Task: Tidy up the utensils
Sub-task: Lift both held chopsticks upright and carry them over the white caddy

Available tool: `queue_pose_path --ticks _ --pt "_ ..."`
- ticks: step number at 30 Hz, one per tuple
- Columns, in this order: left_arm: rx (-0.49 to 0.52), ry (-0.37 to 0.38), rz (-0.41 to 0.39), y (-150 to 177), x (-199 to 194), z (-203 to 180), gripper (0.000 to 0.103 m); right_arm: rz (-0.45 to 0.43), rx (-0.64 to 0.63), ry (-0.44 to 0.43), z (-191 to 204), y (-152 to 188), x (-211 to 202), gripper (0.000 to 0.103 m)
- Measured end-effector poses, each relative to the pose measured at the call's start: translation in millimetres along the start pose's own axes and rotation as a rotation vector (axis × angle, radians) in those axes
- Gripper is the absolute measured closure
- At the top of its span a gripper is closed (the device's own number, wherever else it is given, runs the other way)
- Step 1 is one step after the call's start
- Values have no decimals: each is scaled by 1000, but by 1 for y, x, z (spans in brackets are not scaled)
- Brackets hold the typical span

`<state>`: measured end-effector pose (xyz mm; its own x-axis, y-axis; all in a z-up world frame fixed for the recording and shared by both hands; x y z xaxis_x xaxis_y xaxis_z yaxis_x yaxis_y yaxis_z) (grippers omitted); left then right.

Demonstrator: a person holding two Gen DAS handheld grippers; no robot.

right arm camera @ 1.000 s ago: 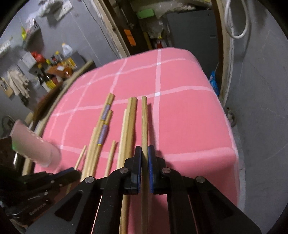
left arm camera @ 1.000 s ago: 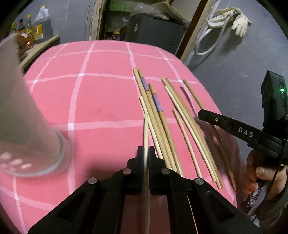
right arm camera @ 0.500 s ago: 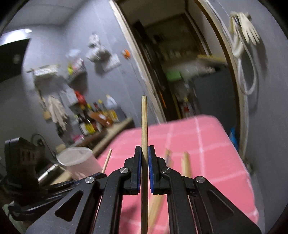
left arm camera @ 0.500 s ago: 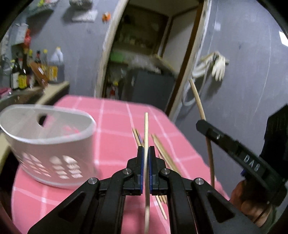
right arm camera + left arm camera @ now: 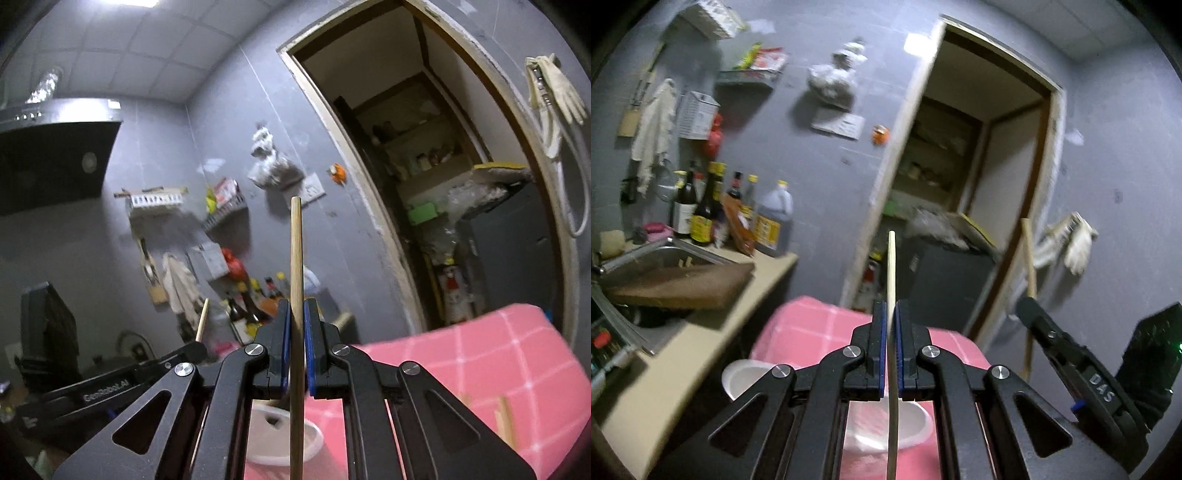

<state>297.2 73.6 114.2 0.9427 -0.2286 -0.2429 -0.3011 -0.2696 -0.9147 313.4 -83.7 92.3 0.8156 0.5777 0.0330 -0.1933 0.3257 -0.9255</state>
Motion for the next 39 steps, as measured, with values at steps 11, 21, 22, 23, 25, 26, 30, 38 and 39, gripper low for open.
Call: queue_pose_path --ticks 11,21,22,23,25,26,30,38,39 --pt "-93 -107 -191 -40 19 101 101 -190 -93 8 19 0 33 98" --pt "-132 -134 -237 -6 27 117 100 -203 -121 78 2 28 49 98" --pt "-131 -138 -239 -3 27 116 100 -198 -116 77 1 30 50 98" --pt "-128 -139 -237 1 27 114 100 -193 -116 79 -1 33 50 98" --pt "-107 -138 -230 8 27 108 100 -186 -124 83 -2 38 51 98" --pt "-94 -144 -230 13 27 106 100 -177 -127 83 -3 41 52 98" --pt "-82 -157 -195 29 33 103 100 -132 -149 89 -1 52 57 98" --pt "-33 -148 -86 52 40 92 100 -18 -193 125 3 68 57 97" --pt "-24 -145 -66 55 41 88 100 -2 -196 129 3 70 56 97"
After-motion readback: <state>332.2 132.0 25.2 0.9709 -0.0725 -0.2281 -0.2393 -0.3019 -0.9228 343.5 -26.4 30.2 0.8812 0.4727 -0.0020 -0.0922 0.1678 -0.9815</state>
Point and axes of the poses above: each gripper's, at about its wrist camera, not at the fingertips, and x roughly the way its jaws point, z to its left, y to its underside, the point moved 6 cm from there along x, roughly the way its jaws point, and after that the axes turned 2 degrees about z, right-handed, at the moved point
